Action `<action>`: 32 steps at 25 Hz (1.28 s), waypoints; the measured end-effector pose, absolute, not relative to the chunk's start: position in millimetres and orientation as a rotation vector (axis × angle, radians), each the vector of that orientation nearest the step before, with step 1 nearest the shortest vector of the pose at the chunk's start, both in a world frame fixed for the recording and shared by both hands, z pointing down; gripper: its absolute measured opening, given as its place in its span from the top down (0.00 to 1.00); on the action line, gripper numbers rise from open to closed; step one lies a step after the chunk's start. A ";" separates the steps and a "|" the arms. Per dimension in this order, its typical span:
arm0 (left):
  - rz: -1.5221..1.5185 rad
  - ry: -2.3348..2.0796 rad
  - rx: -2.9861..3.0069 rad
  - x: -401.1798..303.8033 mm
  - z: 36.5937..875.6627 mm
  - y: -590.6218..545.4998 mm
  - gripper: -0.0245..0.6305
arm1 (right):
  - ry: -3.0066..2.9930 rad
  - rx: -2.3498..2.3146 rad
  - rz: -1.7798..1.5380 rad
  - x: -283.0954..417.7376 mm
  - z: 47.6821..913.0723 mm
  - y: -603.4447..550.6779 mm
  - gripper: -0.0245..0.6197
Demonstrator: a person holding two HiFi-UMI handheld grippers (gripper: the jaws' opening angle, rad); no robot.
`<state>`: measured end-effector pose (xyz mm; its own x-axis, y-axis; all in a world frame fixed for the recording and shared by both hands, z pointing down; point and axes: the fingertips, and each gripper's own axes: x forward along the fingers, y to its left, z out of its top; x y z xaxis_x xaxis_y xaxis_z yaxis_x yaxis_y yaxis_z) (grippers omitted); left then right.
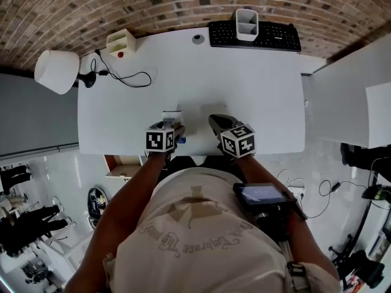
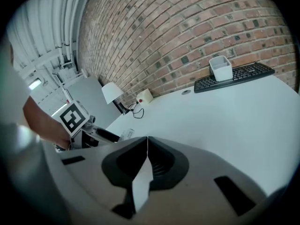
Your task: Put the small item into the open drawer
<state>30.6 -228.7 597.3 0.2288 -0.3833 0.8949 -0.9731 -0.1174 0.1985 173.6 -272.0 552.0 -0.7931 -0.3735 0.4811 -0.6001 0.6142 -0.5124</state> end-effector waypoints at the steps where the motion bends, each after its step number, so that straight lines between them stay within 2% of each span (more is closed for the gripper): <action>1: 0.854 -1.296 1.664 27.6 594.4 -225.8 0.37 | -2.517 0.769 0.969 169.0 552.2 -269.8 0.95; 13: 0.596 -1.362 1.667 2.3 562.6 -179.3 0.37 | -2.523 0.646 0.929 119.0 554.0 -242.6 0.95; 32: 0.460 -1.439 1.687 -51.5 543.5 -124.3 0.37 | -2.518 0.510 0.882 52.8 550.2 -194.9 0.95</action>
